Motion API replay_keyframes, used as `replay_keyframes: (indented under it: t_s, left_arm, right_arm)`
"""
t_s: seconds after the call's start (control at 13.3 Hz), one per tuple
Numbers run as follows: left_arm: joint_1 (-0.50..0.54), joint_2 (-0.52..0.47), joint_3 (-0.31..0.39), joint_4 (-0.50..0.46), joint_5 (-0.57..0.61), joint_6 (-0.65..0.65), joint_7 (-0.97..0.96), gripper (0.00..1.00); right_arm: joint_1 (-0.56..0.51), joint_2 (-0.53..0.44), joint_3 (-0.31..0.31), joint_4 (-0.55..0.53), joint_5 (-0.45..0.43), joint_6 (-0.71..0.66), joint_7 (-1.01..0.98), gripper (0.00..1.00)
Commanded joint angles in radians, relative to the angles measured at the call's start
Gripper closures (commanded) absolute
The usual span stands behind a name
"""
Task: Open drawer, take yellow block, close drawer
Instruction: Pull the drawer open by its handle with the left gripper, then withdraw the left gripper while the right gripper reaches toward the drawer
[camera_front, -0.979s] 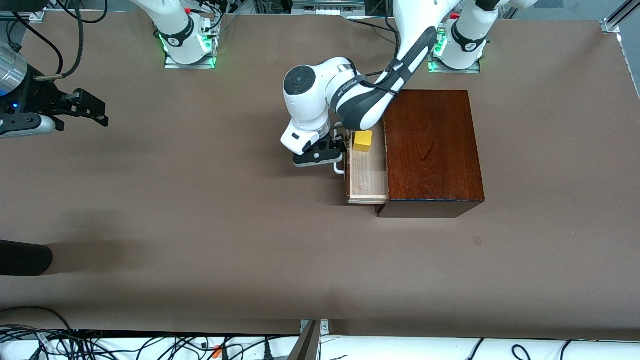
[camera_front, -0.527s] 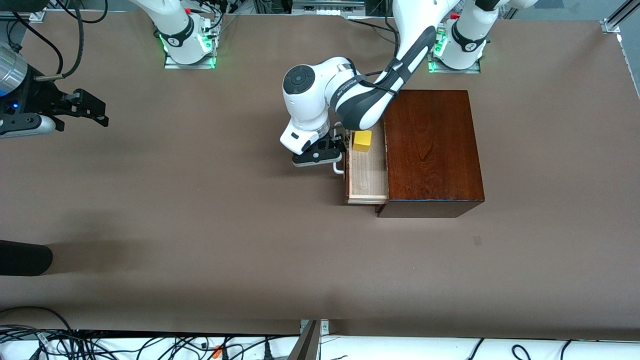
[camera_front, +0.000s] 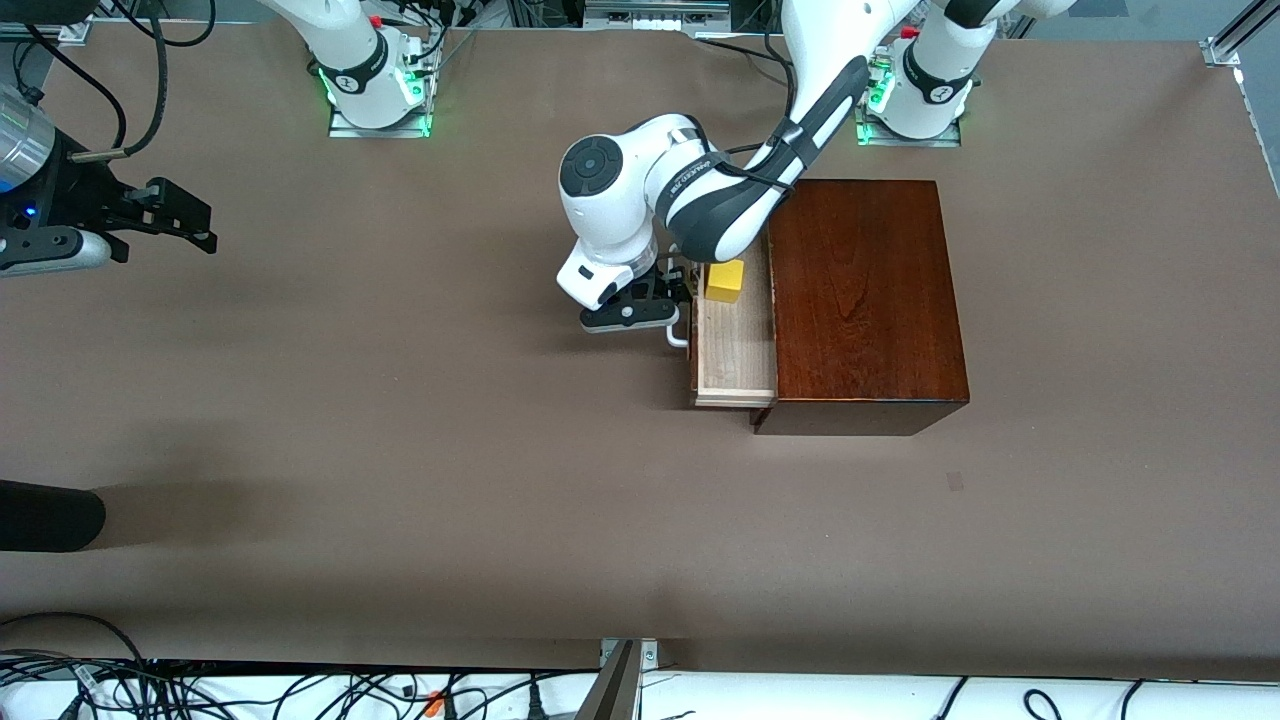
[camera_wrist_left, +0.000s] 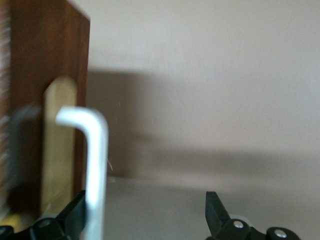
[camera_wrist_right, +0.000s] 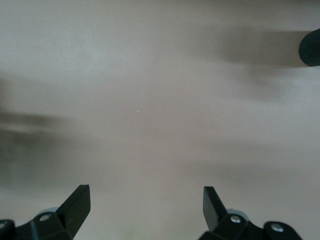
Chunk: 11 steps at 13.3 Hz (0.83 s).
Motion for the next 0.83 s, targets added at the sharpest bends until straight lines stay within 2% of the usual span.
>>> replay_keyframes:
  t_s: [0.0,0.23,0.38,0.53,0.75]
  left_arm:
    - [-0.011,0.026,-0.023,0.065,-0.036,-0.088,-0.002,0.0]
    - [-0.011,0.015,-0.029,0.074,0.001,-0.125,0.001,0.0]
    - [0.001,-0.015,-0.029,0.113,-0.005,-0.201,0.036,0.0]
    - [0.043,-0.067,-0.032,0.139,-0.009,-0.303,0.142,0.0]
    - [0.163,-0.178,-0.037,0.137,-0.049,-0.381,0.346,0.0]
  right_arm:
    - [-0.003,0.004,0.001,0.015,-0.003,-0.005,0.004,0.0]
    - [-0.003,0.004,0.003,0.015,-0.003,-0.004,0.004,0.0]
    - [-0.003,0.003,0.003,0.015,-0.005,-0.004,0.004,0.0]
    - [-0.003,0.003,0.003,0.015,-0.005,-0.004,0.004,0.0]
    - [-0.003,0.004,0.003,0.015,-0.003,-0.004,0.003,0.0]
